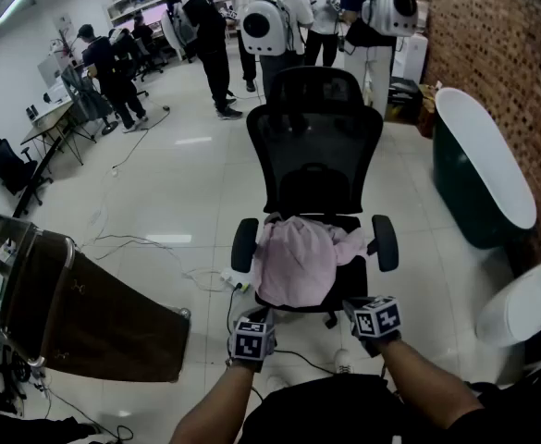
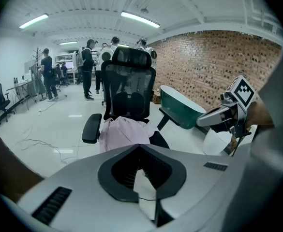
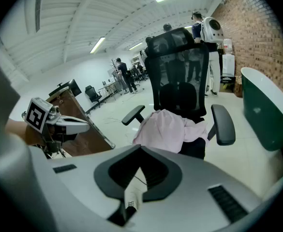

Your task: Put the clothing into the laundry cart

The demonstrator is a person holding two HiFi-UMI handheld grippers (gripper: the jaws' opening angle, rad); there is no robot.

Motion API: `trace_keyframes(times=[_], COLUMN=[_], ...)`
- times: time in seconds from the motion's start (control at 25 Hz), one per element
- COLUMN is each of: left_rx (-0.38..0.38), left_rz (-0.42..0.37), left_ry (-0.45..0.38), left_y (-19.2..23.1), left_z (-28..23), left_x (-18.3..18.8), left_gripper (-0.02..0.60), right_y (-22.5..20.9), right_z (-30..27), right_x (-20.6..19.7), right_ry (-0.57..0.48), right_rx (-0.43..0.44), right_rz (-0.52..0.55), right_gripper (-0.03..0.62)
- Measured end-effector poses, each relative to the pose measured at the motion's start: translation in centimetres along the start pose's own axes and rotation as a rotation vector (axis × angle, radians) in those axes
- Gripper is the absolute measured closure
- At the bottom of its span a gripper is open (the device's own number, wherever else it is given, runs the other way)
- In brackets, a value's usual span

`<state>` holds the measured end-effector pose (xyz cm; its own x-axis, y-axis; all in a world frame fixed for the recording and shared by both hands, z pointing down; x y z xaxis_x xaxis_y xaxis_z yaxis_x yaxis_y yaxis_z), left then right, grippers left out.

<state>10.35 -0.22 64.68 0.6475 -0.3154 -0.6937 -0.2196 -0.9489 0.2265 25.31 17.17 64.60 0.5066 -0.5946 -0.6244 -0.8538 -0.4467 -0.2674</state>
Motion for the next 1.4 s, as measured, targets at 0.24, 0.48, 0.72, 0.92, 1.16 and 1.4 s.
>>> trace_keyframes(times=[0.24, 0.48, 0.72, 0.92, 1.16, 1.4], left_rx=[-0.007, -0.024, -0.032, -0.015, 0.036, 0.084], left_rz=[-0.007, -0.032, -0.028, -0.01, 0.032, 0.086], left_ry=[-0.006, -0.012, -0.014, -0.007, -0.007, 0.013], left_y=[2.0, 3.7, 5.0, 6.5, 8.1, 9.5], left_z=[1.7, 2.8, 3.5, 3.5, 3.2, 0.7], left_x=[-0.8, -1.9, -2.8, -3.0, -2.3, -1.0], left_gripper=[0.581, 0.581, 0.581, 0.581, 0.581, 0.581], right_y=[2.6, 4.5, 5.3, 5.1, 4.1, 2.2], right_z=[-0.6, -1.3, -1.5, -2.6, -5.2, -8.7], right_x=[-0.1, -0.6, -0.5, 0.9, 3.2, 7.2], right_ry=[-0.015, -0.042, -0.039, -0.033, -0.021, 0.005], right_rx=[-0.014, -0.042, -0.063, -0.048, -0.006, 0.013], right_rz=[-0.004, -0.023, -0.017, 0.009, 0.062, 0.114], right_gripper=[0.579, 0.579, 0.577, 0.572, 0.501, 0.402])
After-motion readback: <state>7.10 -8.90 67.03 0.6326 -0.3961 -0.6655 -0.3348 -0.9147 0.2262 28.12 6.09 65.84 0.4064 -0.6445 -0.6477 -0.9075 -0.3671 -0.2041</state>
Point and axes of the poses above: the fingertips, and each gripper's own axes: z backward along the fingers, y to its left, x out of its top, the point moved 3 cm from there along z, backward along the fingers, and after that the axes turned 3 degrees about -x, right-handed, at the moved point
